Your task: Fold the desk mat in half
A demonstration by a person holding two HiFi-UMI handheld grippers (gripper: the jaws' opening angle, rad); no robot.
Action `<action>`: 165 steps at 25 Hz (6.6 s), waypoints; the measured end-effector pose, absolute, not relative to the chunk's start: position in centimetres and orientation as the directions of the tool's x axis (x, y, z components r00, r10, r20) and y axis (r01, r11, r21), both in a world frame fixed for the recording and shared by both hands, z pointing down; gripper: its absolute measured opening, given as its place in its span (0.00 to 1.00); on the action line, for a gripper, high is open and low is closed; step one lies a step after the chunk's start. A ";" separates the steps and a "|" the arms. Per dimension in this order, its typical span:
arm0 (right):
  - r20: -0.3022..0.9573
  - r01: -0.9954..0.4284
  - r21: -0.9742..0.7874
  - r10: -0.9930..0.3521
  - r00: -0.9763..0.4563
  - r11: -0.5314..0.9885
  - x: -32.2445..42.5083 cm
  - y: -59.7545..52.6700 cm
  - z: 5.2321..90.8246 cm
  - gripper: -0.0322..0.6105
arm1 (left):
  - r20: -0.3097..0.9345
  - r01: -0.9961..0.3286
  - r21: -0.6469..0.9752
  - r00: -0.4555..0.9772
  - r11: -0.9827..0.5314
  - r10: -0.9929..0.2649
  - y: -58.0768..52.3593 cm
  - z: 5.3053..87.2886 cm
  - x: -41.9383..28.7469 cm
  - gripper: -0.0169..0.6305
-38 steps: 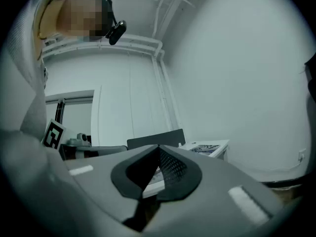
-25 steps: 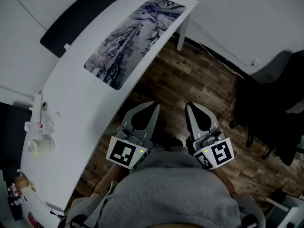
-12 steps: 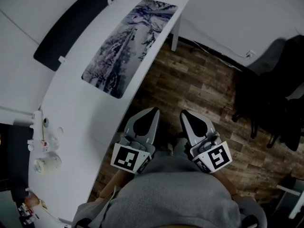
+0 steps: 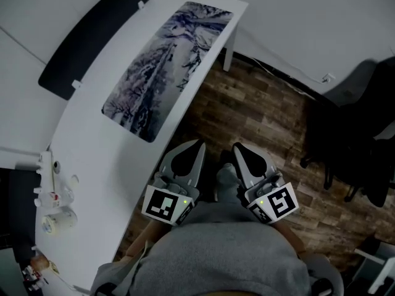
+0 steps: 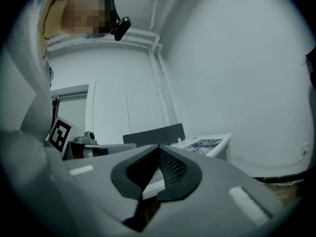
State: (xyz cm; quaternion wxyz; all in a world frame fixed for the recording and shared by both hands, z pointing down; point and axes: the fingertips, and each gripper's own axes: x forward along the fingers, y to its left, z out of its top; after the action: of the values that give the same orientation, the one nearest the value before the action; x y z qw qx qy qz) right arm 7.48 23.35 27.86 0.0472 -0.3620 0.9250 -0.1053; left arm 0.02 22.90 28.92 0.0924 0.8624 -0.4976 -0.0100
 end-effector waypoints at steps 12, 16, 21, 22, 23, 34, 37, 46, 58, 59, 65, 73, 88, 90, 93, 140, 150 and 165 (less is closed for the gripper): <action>-0.067 -0.611 -0.222 -0.637 -0.768 0.760 11.1 8.6 24.7 0.05 | 0.016 -0.877 0.130 0.468 -0.463 -0.883 8.4 25.9 3.8 0.03; -0.064 -0.586 -0.240 -0.615 -0.786 0.774 11.9 5.5 25.1 0.05 | 0.007 -0.896 0.129 0.430 -0.426 -0.903 5.5 25.9 4.6 0.03; -0.062 -0.564 -0.254 -0.595 -0.801 0.786 11.8 3.3 25.7 0.05 | 0.056 -0.901 0.126 0.425 -0.416 -0.903 3.2 26.8 5.0 0.03; -0.072 -0.564 -0.246 -0.595 -0.800 0.788 11.9 2.9 25.7 0.05 | 0.056 -0.901 0.124 0.424 -0.415 -0.904 2.7 26.7 4.9 0.03; -0.083 -0.566 -0.235 -0.596 -0.799 0.791 12.0 2.6 25.7 0.05 | 0.053 -0.901 0.124 0.424 -0.416 -0.904 2.3 26.6 4.8 0.03; -0.055 -0.550 -0.254 -0.580 -0.813 0.796 11.9 1.2 25.3 0.05 | 0.037 -0.902 0.112 0.422 -0.416 -0.906 0.5 25.8 4.9 0.03; -0.060 -0.539 -0.254 -0.569 -0.820 0.803 12.2 1.0 25.4 0.05 | 0.025 -0.911 0.100 0.404 -0.400 -0.914 0.2 25.7 4.9 0.03; -0.040 -0.531 -0.265 -0.560 -0.828 0.805 12.1 -1.6 26.6 0.05 | 0.037 -0.913 0.121 0.397 -0.390 -0.917 -2.6 27.0 4.5 0.03; -0.023 -0.563 -0.236 -0.584 -0.811 0.792 10.4 -16.7 26.4 0.05 | 0.019 -0.904 0.127 0.414 -0.409 -0.910 -18.5 26.4 2.0 0.03; -0.023 -0.565 -0.239 -0.586 -0.810 0.790 10.2 -18.2 26.3 0.05 | 0.022 -0.902 0.124 0.418 -0.413 -0.908 -19.9 26.3 1.7 0.03; 0.000 -0.571 -0.252 -0.590 -0.807 0.781 8.4 -25.3 26.5 0.05 | 0.054 -0.892 0.125 0.443 -0.434 -0.895 -26.8 26.8 0.4 0.03; 0.046 -0.607 -0.240 -0.616 -0.787 0.758 7.9 -32.2 28.9 0.05 | 0.113 -0.895 0.152 0.436 -0.418 -0.893 -32.6 29.2 -1.0 0.03; 0.167 -0.628 -0.184 -0.605 -0.778 0.756 9.1 -38.3 33.3 0.05 | 0.260 -0.893 -0.118 0.394 -0.434 -0.881 -39.0 28.6 -5.4 0.03; 0.209 -0.641 -0.156 -0.609 -0.765 0.751 9.4 -39.1 34.8 0.05 | 0.332 -0.847 -0.196 0.417 -0.494 -0.846 -40.2 29.0 -6.2 0.03; 0.281 -0.662 -0.124 -0.614 -0.738 0.739 10.2 -40.1 37.3 0.05 | 0.407 -0.782 -0.274 0.433 -0.560 -0.804 -42.6 30.1 -8.2 0.03; 0.635 -0.724 -0.095 -0.518 -0.573 0.683 5.0 -48.6 50.2 0.10 | 0.873 -0.410 0.167 0.484 -0.897 -0.059 -56.1 51.4 -15.0 0.08; 0.541 -0.695 -0.128 -0.538 -0.647 0.708 4.7 -47.2 46.8 0.09 | 0.886 -0.402 0.047 0.440 -0.914 -0.148 -54.4 48.9 -15.5 0.08; 0.428 -0.501 -0.144 -0.403 -0.809 0.853 2.5 -41.2 42.4 0.09 | 0.893 -0.501 -0.001 0.389 -0.866 -0.227 -48.1 46.6 -18.5 0.08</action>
State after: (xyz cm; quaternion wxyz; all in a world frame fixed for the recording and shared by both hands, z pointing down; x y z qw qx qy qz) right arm 2.48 -41.19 42.37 -0.1947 -0.2396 0.9428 -0.1261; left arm -18.55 -48.15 46.59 0.1353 0.8224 -0.2212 0.5063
